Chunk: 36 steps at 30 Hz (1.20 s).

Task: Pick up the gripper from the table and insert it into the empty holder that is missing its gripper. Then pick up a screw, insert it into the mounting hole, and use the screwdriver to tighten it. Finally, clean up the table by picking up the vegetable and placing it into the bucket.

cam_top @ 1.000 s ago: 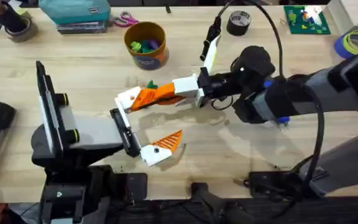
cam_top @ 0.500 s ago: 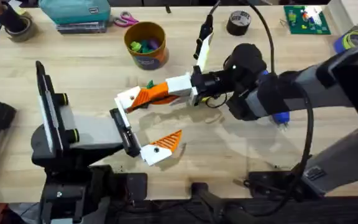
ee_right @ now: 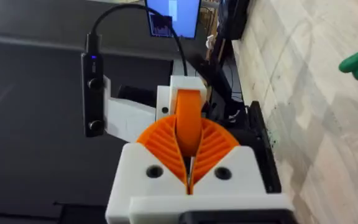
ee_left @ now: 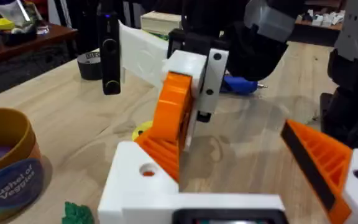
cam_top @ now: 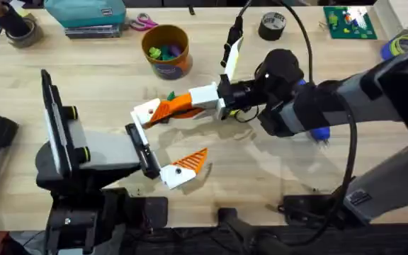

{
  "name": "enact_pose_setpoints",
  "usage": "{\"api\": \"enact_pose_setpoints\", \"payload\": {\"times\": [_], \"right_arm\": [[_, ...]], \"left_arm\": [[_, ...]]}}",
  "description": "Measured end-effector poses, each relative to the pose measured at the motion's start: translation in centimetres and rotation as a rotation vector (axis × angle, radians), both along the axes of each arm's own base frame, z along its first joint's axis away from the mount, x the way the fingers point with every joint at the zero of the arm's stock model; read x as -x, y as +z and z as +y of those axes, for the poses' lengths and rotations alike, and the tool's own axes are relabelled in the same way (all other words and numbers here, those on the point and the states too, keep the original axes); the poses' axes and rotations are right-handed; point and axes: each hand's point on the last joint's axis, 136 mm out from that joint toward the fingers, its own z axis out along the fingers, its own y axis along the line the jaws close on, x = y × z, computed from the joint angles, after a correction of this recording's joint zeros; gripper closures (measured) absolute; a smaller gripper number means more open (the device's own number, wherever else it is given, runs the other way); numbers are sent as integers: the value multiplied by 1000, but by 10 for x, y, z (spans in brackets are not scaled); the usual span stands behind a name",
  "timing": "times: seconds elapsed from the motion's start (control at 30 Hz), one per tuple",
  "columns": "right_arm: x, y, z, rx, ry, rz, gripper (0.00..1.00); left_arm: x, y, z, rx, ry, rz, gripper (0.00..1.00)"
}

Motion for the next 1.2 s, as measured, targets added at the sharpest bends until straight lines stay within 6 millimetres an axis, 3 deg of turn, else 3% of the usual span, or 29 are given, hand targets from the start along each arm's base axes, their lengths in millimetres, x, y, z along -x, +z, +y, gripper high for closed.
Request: {"api": "enact_pose_setpoints", "payload": {"times": [0.93,0.97,1.17,1.2], "right_arm": [[-3,0,0,-1,-13,1,991],[-2,0,0,0,-13,2,959],[-11,-5,-1,11,-51,26,65],[-12,-6,-1,12,-54,28,23]], "left_arm": [[0,0,0,0,0,0,15],[0,0,0,0,0,0,15],[1,0,0,-2,-5,-5,15],[1,0,0,-2,-5,-5,15]]}}
